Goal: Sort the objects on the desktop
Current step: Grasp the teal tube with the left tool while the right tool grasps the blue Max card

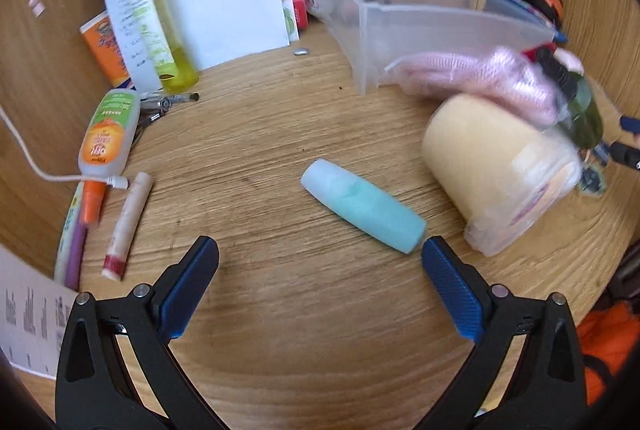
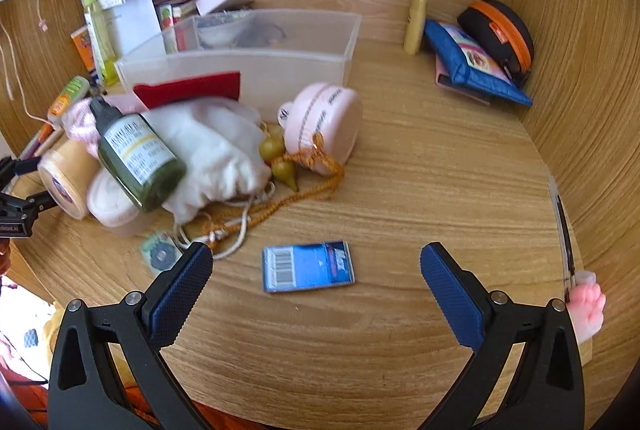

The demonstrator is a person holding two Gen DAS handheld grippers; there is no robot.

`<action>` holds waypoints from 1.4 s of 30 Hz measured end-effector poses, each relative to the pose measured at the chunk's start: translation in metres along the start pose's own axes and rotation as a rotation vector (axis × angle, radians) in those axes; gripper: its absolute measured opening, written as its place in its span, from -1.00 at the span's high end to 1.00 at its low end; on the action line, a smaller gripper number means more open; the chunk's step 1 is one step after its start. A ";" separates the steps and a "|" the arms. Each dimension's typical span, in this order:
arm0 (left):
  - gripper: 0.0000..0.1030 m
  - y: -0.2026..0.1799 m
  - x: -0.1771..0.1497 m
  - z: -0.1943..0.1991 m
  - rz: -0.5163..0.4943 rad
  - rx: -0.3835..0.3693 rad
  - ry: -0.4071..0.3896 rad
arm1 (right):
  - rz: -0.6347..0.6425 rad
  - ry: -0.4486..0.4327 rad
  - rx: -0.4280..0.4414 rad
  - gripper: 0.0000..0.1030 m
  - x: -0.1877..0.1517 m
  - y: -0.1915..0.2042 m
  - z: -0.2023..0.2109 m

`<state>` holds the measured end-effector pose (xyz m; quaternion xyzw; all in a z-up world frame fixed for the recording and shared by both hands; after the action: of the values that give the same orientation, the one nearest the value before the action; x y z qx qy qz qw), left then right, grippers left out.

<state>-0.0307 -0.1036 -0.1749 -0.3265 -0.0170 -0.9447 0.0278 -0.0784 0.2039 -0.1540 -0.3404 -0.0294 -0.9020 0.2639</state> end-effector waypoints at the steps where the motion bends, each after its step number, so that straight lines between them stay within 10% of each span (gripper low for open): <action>1: -1.00 -0.001 0.001 -0.001 -0.009 -0.005 0.004 | -0.001 0.011 -0.008 -1.00 -0.002 -0.001 -0.001; 16: -0.98 0.004 0.021 -0.017 -0.030 -0.024 0.017 | 0.016 0.085 0.028 -0.68 -0.008 0.014 -0.010; 22: -0.57 0.003 0.022 -0.017 0.019 -0.053 0.030 | -0.013 0.079 0.030 -0.45 -0.007 0.016 -0.008; 27: -0.42 0.005 0.022 -0.017 0.046 -0.037 0.016 | -0.012 0.059 0.027 0.14 -0.002 0.015 -0.005; 42: -0.42 0.021 0.047 0.027 0.156 -0.022 -0.110 | -0.052 0.058 0.022 -0.28 -0.006 0.001 0.003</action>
<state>-0.0500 -0.1254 -0.1239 -0.3783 0.0173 -0.9204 0.0968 -0.0725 0.2062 -0.1553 -0.3104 -0.0408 -0.9177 0.2447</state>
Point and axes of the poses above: each gripper's, at about its wrist camera, not at the fingertips, and z roughly against the way its jaws point, y to its left, x to its top, the point moved 10 cm from there along -z, roughly the way its jaws point, and after that the axes turned 8 degrees about z, right-handed, at the moved point
